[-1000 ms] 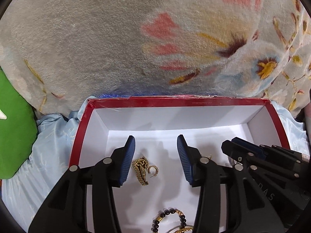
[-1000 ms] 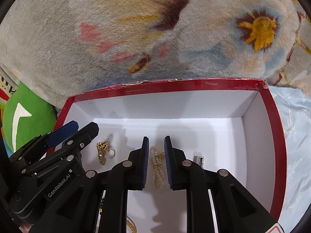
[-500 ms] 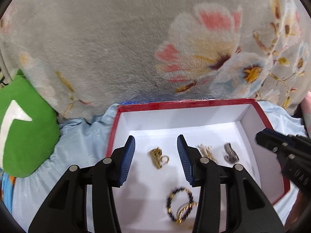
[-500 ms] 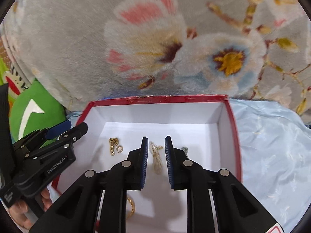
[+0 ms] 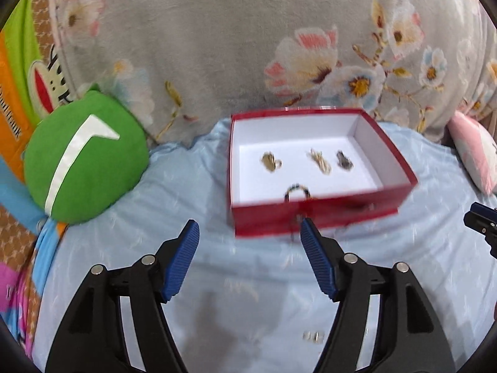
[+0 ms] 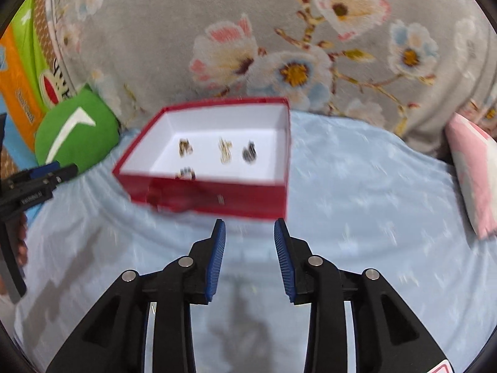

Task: Organize jewelry
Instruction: 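Withdraw both open tools from the box back over the bedsheet, then grasp the silver ring with the left tool while the right tool grasps another gold hoop earring, then carry the silver ring and gold hoop earring over the red box with both tools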

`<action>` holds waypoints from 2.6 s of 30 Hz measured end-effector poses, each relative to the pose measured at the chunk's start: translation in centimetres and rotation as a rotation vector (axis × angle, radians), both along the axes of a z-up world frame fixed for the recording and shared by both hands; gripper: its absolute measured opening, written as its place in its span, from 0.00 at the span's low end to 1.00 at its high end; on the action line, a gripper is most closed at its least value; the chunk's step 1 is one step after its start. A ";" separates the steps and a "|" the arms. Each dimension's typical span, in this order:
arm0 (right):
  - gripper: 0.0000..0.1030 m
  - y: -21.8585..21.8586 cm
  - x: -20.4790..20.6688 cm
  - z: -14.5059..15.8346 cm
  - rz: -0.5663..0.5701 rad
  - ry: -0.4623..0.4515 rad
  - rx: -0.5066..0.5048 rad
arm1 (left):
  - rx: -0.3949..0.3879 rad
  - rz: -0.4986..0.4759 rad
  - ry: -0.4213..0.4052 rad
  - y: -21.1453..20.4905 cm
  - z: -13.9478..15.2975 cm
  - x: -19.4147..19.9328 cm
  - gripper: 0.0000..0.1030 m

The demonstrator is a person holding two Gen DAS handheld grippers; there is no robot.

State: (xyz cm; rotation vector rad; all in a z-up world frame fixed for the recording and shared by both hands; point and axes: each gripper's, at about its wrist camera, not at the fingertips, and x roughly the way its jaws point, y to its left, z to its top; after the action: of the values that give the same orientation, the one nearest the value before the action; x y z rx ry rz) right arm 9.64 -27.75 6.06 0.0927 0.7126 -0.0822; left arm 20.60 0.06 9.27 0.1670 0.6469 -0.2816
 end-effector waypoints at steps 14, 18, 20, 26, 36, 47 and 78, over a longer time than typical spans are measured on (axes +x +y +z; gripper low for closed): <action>0.37 2.6 -8.7 -10.3 -0.014 0.195 0.058 | -0.050 0.026 0.251 2.7 -10.1 -10.2 0.63; 0.41 3.0 -8.3 -11.2 -0.022 0.198 0.043 | -0.068 0.010 0.294 2.2 -11.7 -11.7 0.63; 0.42 3.0 -8.1 -11.8 -0.019 0.208 0.050 | -0.067 0.003 0.297 1.7 -12.0 -12.2 0.63; 0.42 3.1 -7.7 -12.7 -0.014 0.222 0.053 | -0.067 -0.036 0.308 -0.3 -12.5 -12.7 0.63; 0.18 3.1 -7.5 -12.8 -0.009 0.212 0.054 | -0.055 -0.062 0.311 -3.0 -13.3 -11.8 0.63; 0.16 2.9 -7.9 -12.7 -0.017 0.204 0.081 | -0.031 -0.091 0.313 -5.1 -14.3 -11.5 0.63; 0.16 3.0 -7.7 -8.7 0.014 0.124 0.126 | -0.152 -0.092 0.275 -2.7 -10.3 -11.5 0.22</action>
State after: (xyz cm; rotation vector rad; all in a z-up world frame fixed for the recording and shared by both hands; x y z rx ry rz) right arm 1.98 -24.72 -2.64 0.2044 0.8424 -0.0300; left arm 9.11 -2.60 -1.04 0.0116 0.8877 -0.4458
